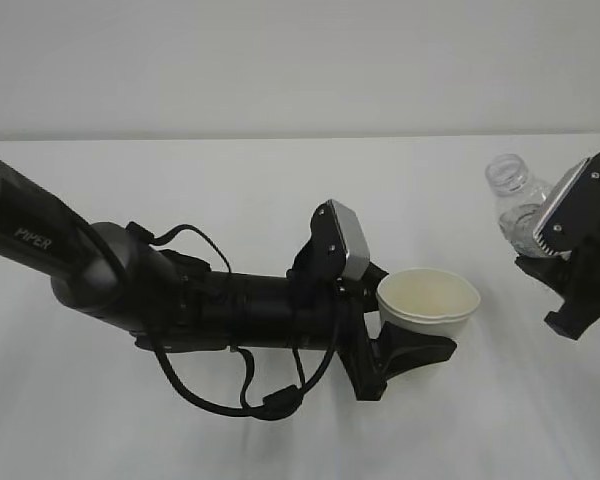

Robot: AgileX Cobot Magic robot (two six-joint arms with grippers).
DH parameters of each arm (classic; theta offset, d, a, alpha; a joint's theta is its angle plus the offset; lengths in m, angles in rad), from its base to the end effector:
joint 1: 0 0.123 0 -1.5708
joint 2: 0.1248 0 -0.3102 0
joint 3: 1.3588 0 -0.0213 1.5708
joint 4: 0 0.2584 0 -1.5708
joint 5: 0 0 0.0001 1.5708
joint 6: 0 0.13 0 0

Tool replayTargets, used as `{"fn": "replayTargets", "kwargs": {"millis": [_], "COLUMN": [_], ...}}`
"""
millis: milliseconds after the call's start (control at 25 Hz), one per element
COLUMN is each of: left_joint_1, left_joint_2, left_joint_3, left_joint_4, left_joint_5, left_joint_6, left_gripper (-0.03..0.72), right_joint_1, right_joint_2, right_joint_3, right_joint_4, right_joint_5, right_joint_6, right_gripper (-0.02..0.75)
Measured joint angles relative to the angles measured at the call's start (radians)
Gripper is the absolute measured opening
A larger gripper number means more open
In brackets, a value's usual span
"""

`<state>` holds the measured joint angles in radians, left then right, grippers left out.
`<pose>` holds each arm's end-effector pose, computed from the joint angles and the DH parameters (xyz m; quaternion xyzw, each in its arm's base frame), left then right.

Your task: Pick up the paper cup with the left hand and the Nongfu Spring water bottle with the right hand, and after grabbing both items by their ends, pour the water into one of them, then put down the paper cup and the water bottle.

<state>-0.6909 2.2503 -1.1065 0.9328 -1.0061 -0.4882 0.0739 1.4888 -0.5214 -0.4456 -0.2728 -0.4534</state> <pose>0.2985 -0.3612 0.0952 0.4994 0.5999 -0.4332 0.4507 0.2964 0.0370 0.1708 -0.4339 0.7781 -0.1302 0.4351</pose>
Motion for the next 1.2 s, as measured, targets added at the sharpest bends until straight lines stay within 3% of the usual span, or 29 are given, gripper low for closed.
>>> {"fn": "replayTargets", "kwargs": {"millis": [1200], "left_joint_1": [-0.012], "left_joint_2": [0.0], "left_joint_3": [-0.02], "left_joint_4": [-0.004], "left_joint_5": [0.004], "left_joint_6": [-0.002], "left_gripper": [0.473], "right_joint_1": [0.0], "right_joint_2": [-0.002], "right_joint_3": [0.0], "right_joint_4": [0.0], "right_joint_5": [0.012], "right_joint_6": [-0.372], "right_gripper": [0.409]}}
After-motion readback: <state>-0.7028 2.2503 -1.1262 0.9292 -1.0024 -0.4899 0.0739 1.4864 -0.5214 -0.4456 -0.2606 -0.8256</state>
